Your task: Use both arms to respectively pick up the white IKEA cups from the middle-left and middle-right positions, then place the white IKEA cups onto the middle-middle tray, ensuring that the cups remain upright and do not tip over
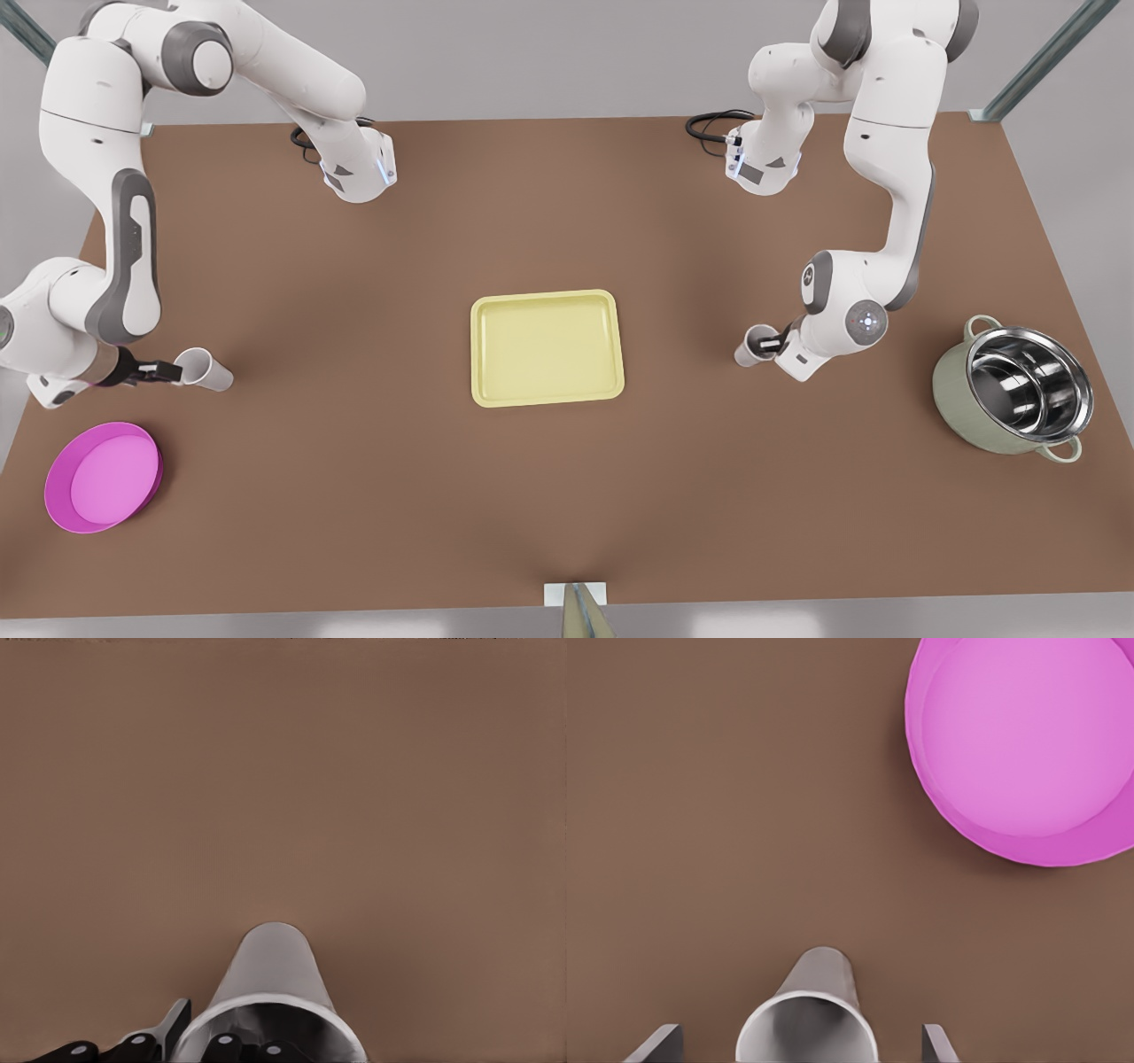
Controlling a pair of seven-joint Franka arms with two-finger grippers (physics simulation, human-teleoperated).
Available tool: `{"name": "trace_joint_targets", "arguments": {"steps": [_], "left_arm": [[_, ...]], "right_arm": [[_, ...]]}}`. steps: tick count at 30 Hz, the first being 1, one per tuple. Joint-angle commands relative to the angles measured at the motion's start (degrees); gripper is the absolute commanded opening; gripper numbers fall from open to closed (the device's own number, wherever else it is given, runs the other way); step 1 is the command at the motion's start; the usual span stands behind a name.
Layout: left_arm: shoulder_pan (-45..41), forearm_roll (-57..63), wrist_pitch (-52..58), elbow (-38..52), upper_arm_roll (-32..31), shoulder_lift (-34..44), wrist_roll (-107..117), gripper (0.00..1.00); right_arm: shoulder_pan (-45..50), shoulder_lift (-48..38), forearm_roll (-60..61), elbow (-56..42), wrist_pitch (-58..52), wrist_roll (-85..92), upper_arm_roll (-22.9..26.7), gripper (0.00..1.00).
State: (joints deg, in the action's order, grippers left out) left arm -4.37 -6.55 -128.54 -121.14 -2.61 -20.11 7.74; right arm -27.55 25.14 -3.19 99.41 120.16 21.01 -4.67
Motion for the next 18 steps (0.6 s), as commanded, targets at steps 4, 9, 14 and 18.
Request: {"name": "trace_joint_targets", "arguments": {"steps": [4,9,14,18], "left_arm": [[-0.4,-2.1,0.1,0.1,-0.1,0.3,-0.3,0.34],[-0.8,-2.1,2.0,0.4,-0.7,0.8,0.1,0.22],[-1.9,-3.6,13.3,11.2,-4.5,0.2,11.6,0.22],[-2.0,-3.0,13.3,25.8,-16.0,-8.4,34.1,0.22]], "right_arm": [[-0.7,-0.1,1.3,2.6,4.6,10.1,0.0,1.00],[-3.0,0.1,1.3,6.0,5.4,13.3,0.0,1.00],[-3.8,0.5,1.3,7.8,5.7,14.0,0.0,1.00],[-3.9,1.6,1.3,9.6,9.8,15.3,0.1,1.00]]}}
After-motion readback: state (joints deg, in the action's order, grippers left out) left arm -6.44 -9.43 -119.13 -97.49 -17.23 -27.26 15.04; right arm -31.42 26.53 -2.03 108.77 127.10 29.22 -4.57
